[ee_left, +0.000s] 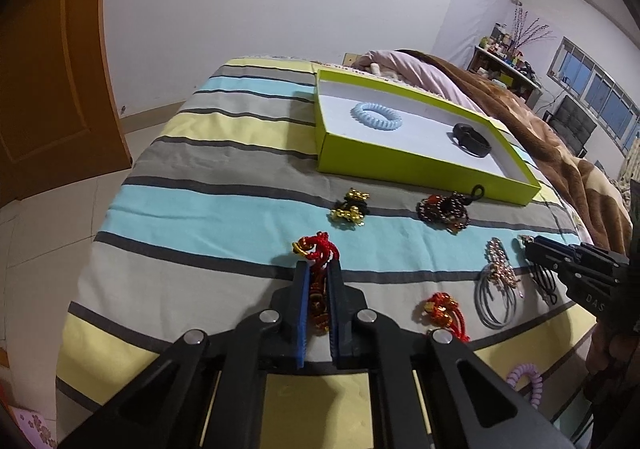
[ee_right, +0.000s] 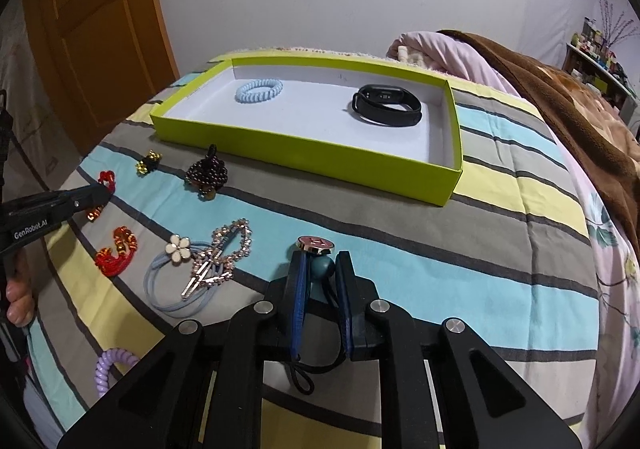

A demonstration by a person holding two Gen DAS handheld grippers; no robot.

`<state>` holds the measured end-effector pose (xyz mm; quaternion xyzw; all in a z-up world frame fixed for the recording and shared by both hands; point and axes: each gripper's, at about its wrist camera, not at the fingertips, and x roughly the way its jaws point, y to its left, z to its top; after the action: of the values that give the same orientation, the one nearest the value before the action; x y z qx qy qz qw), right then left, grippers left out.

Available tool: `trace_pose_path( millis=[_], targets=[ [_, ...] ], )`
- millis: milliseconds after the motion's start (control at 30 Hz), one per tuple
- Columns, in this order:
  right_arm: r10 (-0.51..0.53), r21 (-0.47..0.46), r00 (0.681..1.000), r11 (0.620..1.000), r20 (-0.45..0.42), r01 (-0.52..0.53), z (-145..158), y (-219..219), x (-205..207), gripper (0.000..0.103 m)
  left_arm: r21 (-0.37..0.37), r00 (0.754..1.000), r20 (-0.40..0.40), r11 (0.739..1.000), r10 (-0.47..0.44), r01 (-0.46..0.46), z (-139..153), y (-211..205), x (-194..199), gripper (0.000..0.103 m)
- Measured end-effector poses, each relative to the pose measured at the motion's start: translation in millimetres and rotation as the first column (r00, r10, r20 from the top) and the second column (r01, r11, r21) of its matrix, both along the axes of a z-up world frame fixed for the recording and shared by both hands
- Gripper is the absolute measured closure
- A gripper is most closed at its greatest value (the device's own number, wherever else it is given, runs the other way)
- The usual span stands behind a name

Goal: Organize jewelry
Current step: 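Grasp the red knotted hair tie with the left tool while the right tool grasps the teal-bead hair tie, then carry both hair ties into the lime-green box and open both tools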

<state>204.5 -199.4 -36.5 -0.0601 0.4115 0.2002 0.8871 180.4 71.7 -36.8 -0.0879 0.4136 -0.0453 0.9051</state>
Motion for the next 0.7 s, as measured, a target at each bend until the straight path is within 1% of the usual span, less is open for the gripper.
trace_pose_path(
  millis=[233, 467, 700],
  targets=[
    [-0.001, 0.023, 0.999, 1.0, 0.036, 0.0, 13.7, -2.4, -7.7, 0.088, -0.003, 0.999, 0.033, 0.999, -0.036, 0.037, 12.8, -9.7, -7.5, 0.094],
    [-0.01, 0.044, 0.998, 0.999, 0.069, 0.007, 29.0, -6.6, -17.0, 0.088, -0.023, 0.994, 0.081, 0.997, -0.075, 0.078, 34.1, -17.7, -16.0, 0.095],
    [-0.015, 0.055, 0.995, 0.998, 0.101, 0.01, 44.5, -9.7, -21.8, 0.088, -0.015, 0.99, 0.104, 0.995, -0.098, 0.1, 47.4, -26.1, -15.2, 0.095]
  ],
)
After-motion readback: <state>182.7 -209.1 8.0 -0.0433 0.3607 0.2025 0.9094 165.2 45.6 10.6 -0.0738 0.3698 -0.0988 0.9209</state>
